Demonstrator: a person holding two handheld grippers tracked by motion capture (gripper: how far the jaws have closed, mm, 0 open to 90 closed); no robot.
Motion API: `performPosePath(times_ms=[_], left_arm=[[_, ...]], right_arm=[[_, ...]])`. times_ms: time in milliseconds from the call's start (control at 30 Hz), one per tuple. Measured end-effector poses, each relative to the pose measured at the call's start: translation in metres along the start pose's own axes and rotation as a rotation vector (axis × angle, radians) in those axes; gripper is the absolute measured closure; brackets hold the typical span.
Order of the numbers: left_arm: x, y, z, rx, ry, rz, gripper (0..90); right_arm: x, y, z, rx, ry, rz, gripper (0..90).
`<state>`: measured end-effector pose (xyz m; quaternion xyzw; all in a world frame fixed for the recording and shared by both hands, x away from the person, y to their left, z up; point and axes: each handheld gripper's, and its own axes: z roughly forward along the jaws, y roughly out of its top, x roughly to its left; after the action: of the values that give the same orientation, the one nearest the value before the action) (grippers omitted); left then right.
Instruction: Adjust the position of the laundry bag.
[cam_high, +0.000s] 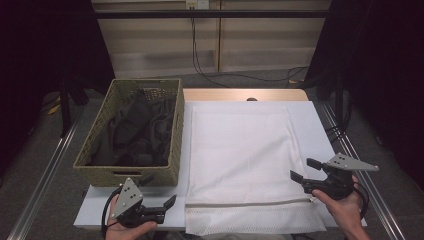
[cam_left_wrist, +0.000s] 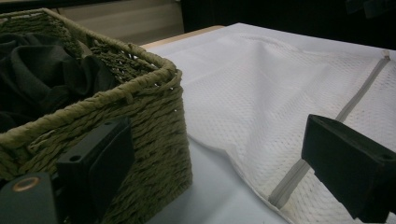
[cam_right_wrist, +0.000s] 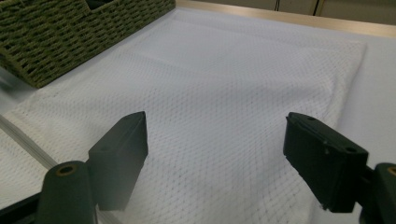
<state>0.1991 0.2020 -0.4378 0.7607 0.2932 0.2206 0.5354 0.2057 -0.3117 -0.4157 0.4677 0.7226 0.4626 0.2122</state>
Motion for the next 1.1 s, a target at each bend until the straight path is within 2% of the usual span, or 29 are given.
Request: performPosePath(times_ms=[100, 200, 267, 300, 367, 400, 467, 500, 533, 667, 800, 867, 967, 1033, 1100], left_arm=[[-0.001, 0.000, 0.001, 0.005, -0.003, 0.008, 9.0], [0.000, -0.001, 0.001, 0.004, -0.015, -0.004, 9.0], [0.000, -0.001, 0.003, 0.017, -0.012, -0.014, 9.0], [0.000, -0.001, 0.003, 0.027, -0.007, -0.006, 9.0], [0.001, -0.001, 0.003, 0.013, -0.013, -0.004, 9.0], [0.001, -0.002, 0.003, 0.021, -0.005, -0.003, 9.0], [0.001, -0.002, 0.004, 0.045, 0.005, 0.005, 8.8], [0.001, -0.002, 0.004, 0.035, -0.003, -0.010, 8.0], [0.001, -0.002, 0.004, 0.039, -0.006, -0.008, 7.9], [0.000, -0.002, 0.004, 0.046, -0.007, 0.005, 7.9], [0.000, -0.001, 0.003, 0.038, -0.017, -0.002, 8.3], [0.000, -0.001, 0.000, 0.035, -0.008, -0.013, 8.7], [0.000, -0.002, -0.002, 0.026, -0.005, -0.017, 8.1], [0.001, -0.003, -0.003, 0.014, -0.005, -0.036, 8.0], [0.001, -0.003, -0.004, 0.013, 0.000, -0.032, 8.0]], right_arm=[[0.000, 0.001, 0.002, 0.015, 0.008, -0.005, 20.9], [0.000, 0.002, 0.006, 0.032, 0.015, -0.009, 22.0], [0.000, 0.003, 0.008, 0.042, 0.023, -0.014, 22.8], [0.000, 0.003, 0.009, 0.045, 0.025, -0.022, 23.0], [0.000, 0.005, 0.011, 0.052, 0.035, -0.026, 24.7], [0.001, 0.006, 0.012, 0.053, 0.041, -0.030, 25.2], [0.000, 0.008, 0.014, 0.056, 0.050, -0.028, 31.0], [0.000, 0.008, 0.016, 0.064, 0.064, -0.024, 35.5], [0.000, 0.008, 0.018, 0.071, 0.075, -0.026, 35.7], [0.004, 0.010, 0.029, 0.099, 0.078, -0.049, 35.3], [0.011, 0.016, 0.038, 0.127, 0.099, -0.087, 35.4], [0.015, 0.020, 0.042, 0.133, 0.100, -0.096, 35.7], [0.020, 0.027, 0.050, 0.142, 0.113, -0.118, 39.0], [0.024, 0.032, 0.056, 0.157, 0.113, -0.134, 42.0], [0.028, 0.037, 0.064, 0.161, 0.118, -0.139, 42.6]])
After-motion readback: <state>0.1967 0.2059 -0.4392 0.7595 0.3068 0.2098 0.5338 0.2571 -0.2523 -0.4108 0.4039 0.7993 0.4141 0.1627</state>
